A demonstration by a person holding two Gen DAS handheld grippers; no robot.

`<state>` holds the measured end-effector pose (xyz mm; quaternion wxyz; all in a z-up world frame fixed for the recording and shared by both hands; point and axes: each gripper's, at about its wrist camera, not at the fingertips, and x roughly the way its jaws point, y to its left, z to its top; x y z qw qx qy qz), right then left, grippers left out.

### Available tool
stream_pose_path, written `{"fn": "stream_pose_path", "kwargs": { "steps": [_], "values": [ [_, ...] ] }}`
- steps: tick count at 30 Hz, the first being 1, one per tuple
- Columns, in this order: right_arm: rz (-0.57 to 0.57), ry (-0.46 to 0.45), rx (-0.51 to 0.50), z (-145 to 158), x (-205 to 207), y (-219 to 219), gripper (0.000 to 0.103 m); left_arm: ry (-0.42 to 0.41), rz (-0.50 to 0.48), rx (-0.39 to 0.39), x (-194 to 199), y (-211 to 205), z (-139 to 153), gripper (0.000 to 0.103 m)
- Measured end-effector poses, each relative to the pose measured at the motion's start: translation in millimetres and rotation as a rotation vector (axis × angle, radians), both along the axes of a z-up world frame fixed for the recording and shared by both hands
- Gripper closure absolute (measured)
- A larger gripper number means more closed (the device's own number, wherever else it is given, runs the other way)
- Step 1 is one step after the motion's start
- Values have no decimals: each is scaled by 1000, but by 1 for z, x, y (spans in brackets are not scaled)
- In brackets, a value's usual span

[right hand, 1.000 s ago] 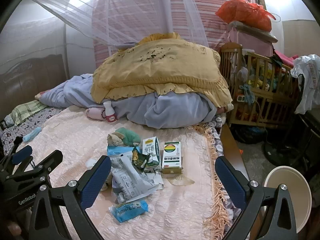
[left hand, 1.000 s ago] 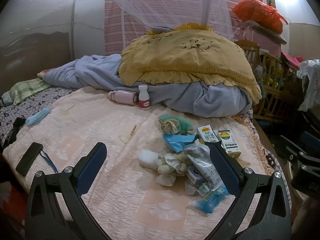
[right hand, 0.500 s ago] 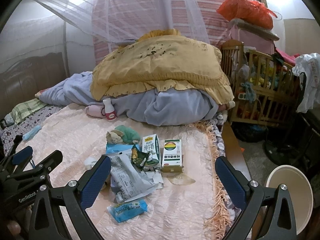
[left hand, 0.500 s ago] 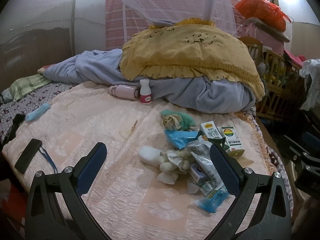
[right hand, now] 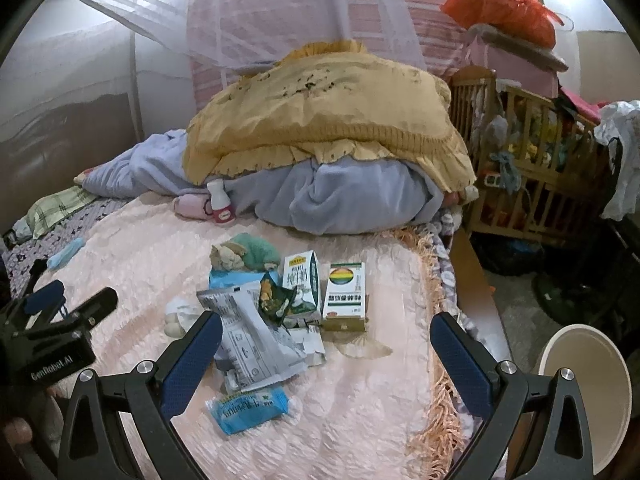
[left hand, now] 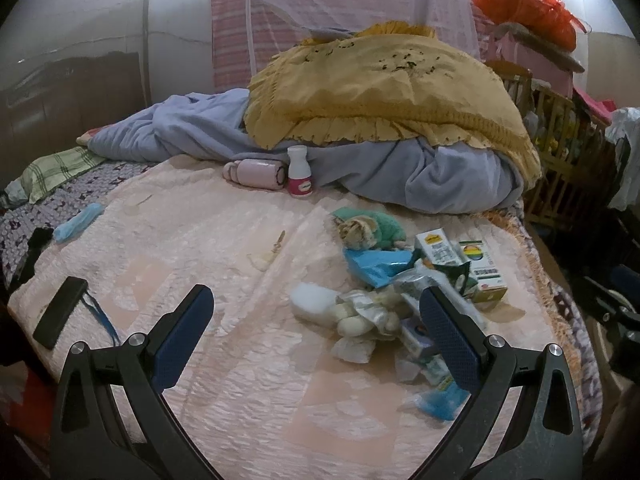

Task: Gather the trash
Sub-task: 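Close the right tool on the white printed snack packet and lift it, then grasp the white crumpled tissue bundle with the left tool while the right tool holds the packet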

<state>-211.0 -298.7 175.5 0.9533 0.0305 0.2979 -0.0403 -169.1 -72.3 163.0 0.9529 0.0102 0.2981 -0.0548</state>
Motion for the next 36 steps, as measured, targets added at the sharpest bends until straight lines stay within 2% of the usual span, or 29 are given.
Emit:
{"fn": "stream_pose_path", "kwargs": {
  "steps": [5,10,12,14,18,23,24,25,27,30,36],
  "values": [
    [33,48,36,-14,7,-8,2,43,6,25,10,20,-14,1],
    [131,111,96,-33,22,-2,18,116,-25,19,19,39,-31,1],
    [178,136,105,-41,31,6,30,143,-47,15,22,41,-36,4],
    [223,166,123,-50,42,12,37,174,-70,-3,26,43,-40,5],
    [284,224,151,-69,69,23,37,216,-109,-34,35,40,-46,5],
    [349,298,187,-96,103,35,37,244,-137,-21,51,34,-55,6],
    [347,309,176,-100,107,37,43,248,-140,-17,55,33,-57,6],
    [345,315,169,-103,110,38,49,254,-141,-11,61,33,-59,6],
    [349,312,172,-105,111,37,51,268,-138,-7,70,32,-62,6],
    [338,273,199,-95,102,26,52,283,-169,-31,80,28,-64,8],
    [273,200,256,-66,83,-5,52,270,-296,-4,88,-5,-61,10]
  ]
}}
